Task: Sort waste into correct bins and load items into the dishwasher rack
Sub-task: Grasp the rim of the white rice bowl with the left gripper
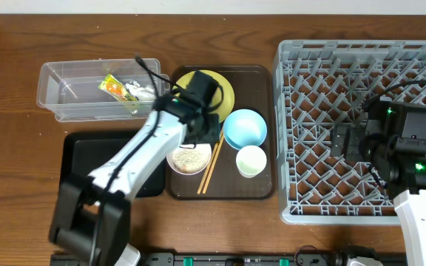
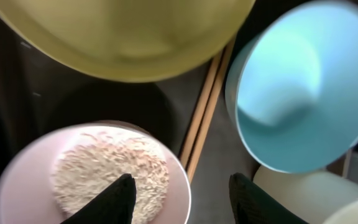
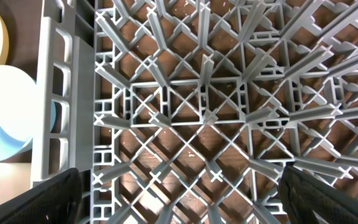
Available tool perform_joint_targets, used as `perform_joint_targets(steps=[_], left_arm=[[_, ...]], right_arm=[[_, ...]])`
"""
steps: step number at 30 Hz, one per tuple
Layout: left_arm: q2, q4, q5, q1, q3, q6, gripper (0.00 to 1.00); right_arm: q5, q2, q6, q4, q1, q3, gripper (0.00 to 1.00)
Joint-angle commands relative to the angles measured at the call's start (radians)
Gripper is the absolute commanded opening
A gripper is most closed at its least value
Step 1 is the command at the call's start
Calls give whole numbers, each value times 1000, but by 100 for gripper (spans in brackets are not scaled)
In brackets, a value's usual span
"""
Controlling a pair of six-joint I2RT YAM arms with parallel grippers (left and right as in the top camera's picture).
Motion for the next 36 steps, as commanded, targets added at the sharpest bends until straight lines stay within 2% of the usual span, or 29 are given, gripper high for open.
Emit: perform_joint_targets(steps=[1, 6, 9, 14, 19, 22, 28, 36], left_arm=[[51, -7, -5, -16, -8, -10, 51], [110, -7, -4, -34, -8, -10, 46], [137, -7, -5, -43, -8, -10, 39], [177, -10, -4, -60, -8, -10, 37], [181, -15, -4, -71, -7, -10, 14], [179, -19, -5, -70, -6, -10, 6], [123, -61, -8, -51, 11, -6, 6], [-82, -130, -8, 27, 12, 28, 6]], right_arm=[[3, -7, 10, -3, 28, 24, 99], [3, -7, 10, -3, 28, 24, 99], [3, -7, 11, -3, 28, 24, 99], [3, -7, 10, -3, 28, 24, 99], [3, -7, 10, -3, 28, 24, 99], [3, -7, 10, -3, 28, 24, 99], [3, -7, 10, -3, 28, 24, 99], [3, -7, 10, -3, 28, 24, 99]])
